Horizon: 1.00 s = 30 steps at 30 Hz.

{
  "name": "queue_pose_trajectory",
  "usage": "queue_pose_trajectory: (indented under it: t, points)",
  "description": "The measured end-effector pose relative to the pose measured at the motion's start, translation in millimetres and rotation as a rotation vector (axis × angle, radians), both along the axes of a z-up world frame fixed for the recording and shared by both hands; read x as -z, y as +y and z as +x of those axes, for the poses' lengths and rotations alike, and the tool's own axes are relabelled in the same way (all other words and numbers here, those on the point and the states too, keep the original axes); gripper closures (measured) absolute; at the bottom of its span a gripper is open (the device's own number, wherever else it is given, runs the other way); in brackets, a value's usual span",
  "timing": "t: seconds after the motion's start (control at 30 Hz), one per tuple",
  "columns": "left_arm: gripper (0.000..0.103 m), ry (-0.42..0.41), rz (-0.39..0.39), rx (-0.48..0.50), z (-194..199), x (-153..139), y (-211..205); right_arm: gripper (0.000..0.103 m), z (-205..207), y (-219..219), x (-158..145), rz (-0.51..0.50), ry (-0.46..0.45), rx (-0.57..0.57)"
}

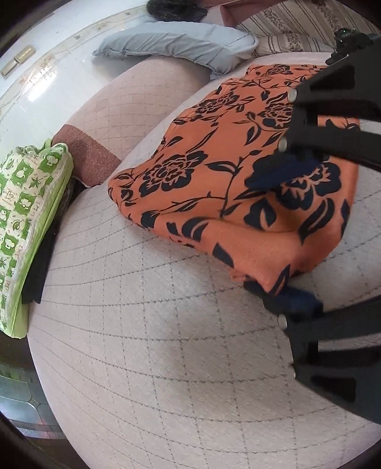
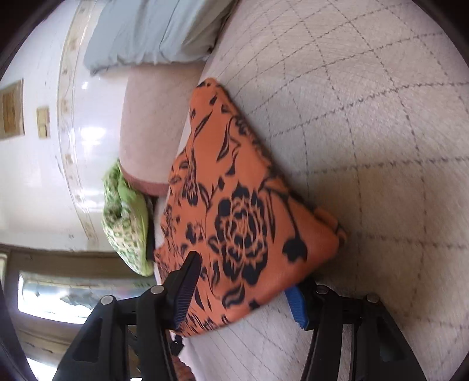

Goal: Fold small clothes

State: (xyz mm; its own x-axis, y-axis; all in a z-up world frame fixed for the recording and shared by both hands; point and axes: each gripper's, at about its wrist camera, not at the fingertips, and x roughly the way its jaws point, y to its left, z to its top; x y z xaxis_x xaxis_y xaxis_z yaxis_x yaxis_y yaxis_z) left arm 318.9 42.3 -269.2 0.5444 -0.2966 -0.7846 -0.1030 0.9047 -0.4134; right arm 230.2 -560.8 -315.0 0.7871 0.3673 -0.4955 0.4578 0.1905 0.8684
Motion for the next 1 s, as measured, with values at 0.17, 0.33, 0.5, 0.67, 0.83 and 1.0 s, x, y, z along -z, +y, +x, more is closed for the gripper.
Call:
queue_pose_trajectory:
  t: [0.17,0.33,0.5,0.67,0.83,1.0]
  points:
    - [0.069,-0.01,-0.03,0.018,9.5,5.4,-9.0,0.061,18.5,0.1,-5.8,-0.1,0.0,0.035]
    - [0.074,-0.014,-0.065,0.029,10.5,6.6,-5.5,0.086,32.1,1.8,-5.4,-0.201,0.027,0.025]
    - [0.077,0.005,-0.153,0.017,5.5,5.9,6.2,0.088,31.7,15.4,-36.0,-0.337,-0.037,0.004]
    - [0.078,-0.032,-0.212,0.037,-8.5,-8.1,11.0,0.088,17.4,25.9,-58.6,-0.368,-0.111,-0.007]
    - [0.078,-0.053,-0.25,0.057,-26.7,-20.9,14.7,0.088,1.9,36.5,-73.9,-0.423,-0.14,-0.007]
    - [0.078,-0.045,-0.257,0.07,-53.8,-28.1,27.4,0.089,-23.1,42.0,-92.8,-0.431,-0.178,-0.002]
